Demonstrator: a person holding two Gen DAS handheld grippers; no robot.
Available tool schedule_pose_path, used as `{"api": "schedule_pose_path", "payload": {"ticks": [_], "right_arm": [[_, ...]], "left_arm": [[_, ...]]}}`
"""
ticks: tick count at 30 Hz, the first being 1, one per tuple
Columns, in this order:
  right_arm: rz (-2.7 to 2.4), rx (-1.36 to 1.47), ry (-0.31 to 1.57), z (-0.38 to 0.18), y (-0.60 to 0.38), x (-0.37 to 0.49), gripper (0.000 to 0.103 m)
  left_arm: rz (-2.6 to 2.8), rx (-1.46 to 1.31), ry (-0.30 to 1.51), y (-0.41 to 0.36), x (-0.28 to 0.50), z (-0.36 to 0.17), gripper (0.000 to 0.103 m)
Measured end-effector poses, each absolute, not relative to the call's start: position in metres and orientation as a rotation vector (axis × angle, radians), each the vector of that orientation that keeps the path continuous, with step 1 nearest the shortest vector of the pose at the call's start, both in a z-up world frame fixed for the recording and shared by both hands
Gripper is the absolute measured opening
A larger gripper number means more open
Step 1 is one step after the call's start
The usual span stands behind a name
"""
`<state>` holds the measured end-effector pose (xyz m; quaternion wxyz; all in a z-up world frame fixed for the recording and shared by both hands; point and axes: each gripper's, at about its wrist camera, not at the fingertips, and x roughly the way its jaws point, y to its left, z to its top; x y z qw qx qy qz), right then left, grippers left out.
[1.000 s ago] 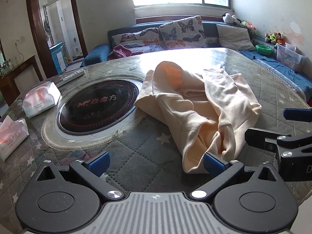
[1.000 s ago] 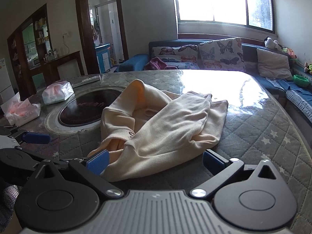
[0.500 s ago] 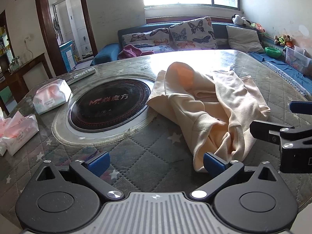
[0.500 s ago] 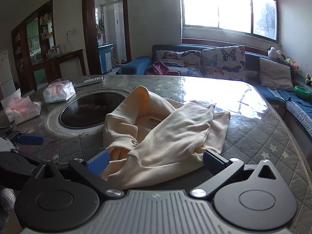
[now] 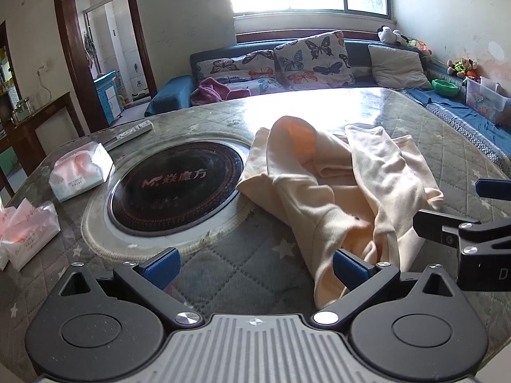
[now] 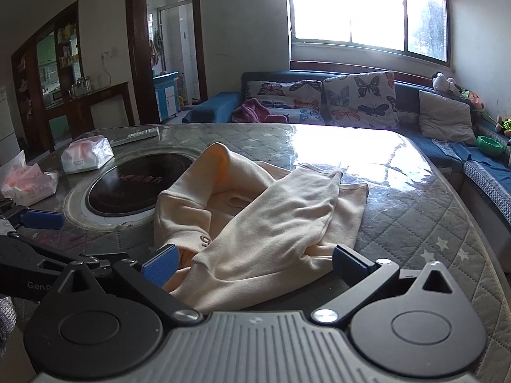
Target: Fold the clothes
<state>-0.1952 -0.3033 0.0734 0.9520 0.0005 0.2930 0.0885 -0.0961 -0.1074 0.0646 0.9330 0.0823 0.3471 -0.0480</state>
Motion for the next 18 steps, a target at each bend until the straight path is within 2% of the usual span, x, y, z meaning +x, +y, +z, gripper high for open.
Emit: {"api": "schedule_pose_path", "payload": {"ticks": [18], "right_arm": [[0.126,-0.005,0.632,0.071,-0.311,-0.156,0.098]], "left_arm": [[-0.157,0.194,0.679,-0.12,-0.046,0.069,0.103]]}}
